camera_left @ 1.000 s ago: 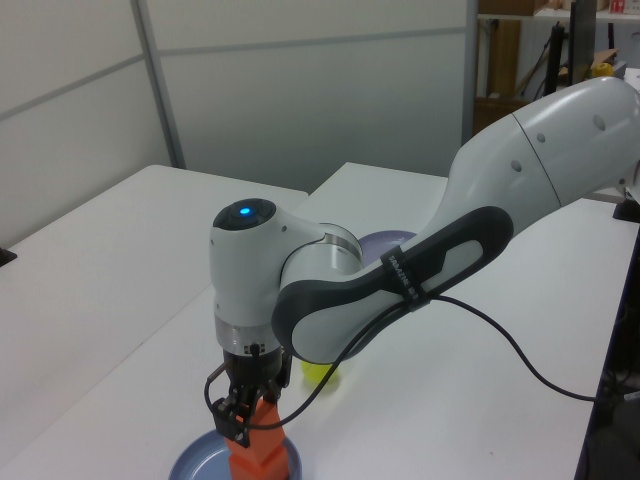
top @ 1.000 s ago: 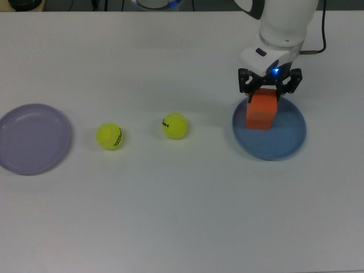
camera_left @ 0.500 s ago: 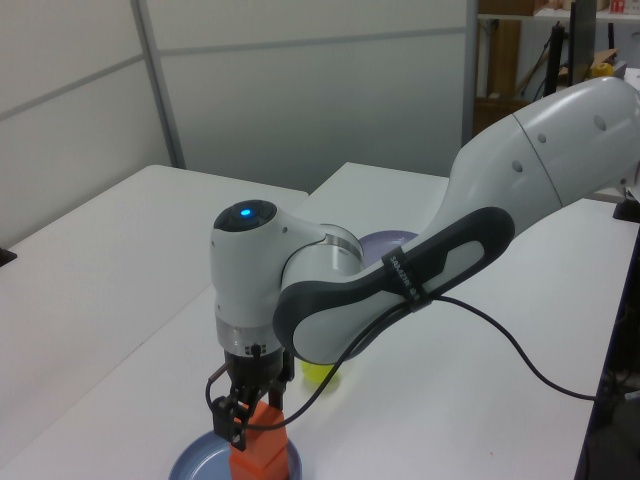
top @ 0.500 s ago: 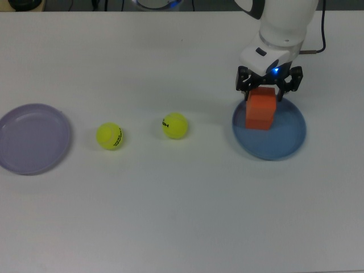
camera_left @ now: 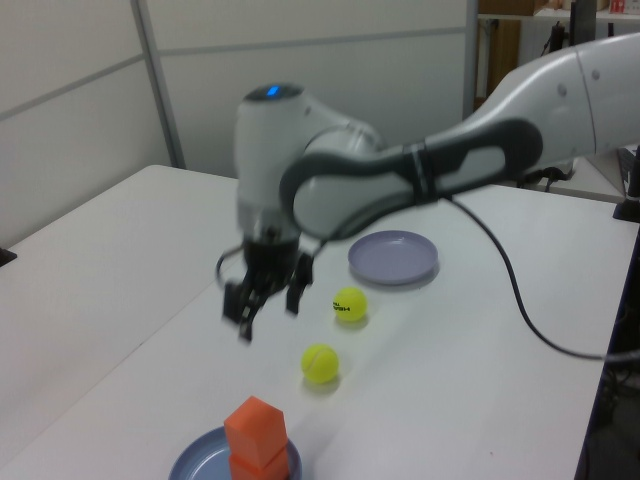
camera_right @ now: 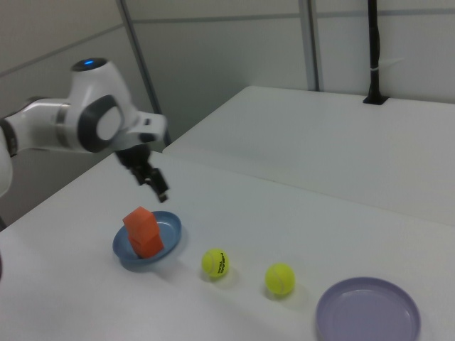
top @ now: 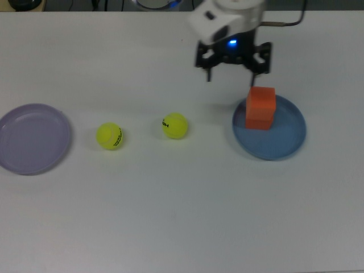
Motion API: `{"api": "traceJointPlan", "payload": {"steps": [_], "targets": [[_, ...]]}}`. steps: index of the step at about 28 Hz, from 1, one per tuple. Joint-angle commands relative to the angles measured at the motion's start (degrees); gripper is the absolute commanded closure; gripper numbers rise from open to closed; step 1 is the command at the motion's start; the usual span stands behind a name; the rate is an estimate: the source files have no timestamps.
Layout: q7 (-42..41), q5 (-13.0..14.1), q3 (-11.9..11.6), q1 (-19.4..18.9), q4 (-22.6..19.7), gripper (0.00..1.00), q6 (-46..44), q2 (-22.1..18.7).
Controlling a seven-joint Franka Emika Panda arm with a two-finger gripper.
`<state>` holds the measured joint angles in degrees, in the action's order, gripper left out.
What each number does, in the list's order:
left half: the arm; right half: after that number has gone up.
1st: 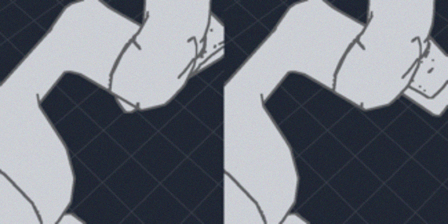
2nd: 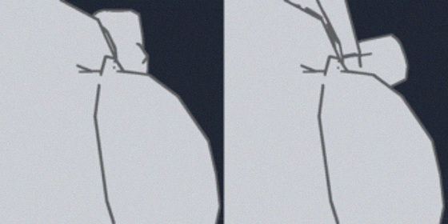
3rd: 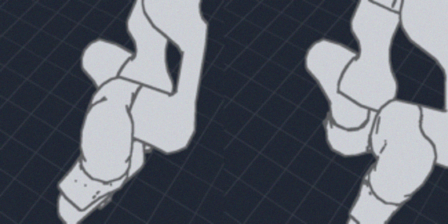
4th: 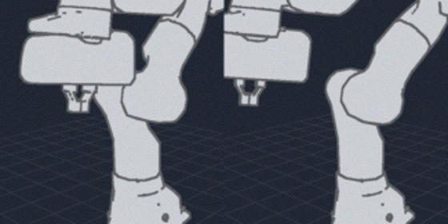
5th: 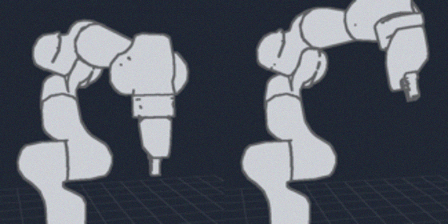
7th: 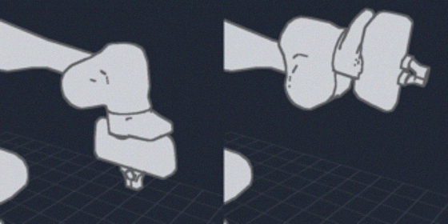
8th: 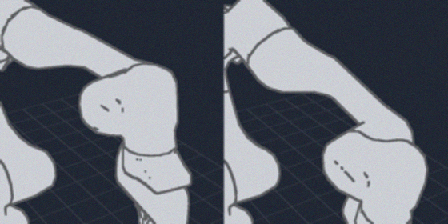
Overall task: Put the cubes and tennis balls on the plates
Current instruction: 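Move the gripper down over the nearer tennis ball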
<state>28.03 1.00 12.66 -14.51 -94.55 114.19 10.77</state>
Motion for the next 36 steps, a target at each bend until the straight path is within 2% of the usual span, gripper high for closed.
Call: {"api": "traceJointPlan", "payload": {"steps": [1,6,19,28,36], "targets": [[-5.08,3.47,-5.97,0.89,-1.94,0.00,-0.12,0.39],[-8.34,3.57,-6.95,2.03,-5.19,0.00,3.04,1.71],[-10.98,3.48,-8.88,2.56,-8.54,0.00,6.38,4.52],[-11.25,2.78,-8.88,2.39,-9.42,0.00,9.12,7.77],[-11.25,2.60,-8.88,2.03,-11.09,0.00,11.49,9.00]]}}
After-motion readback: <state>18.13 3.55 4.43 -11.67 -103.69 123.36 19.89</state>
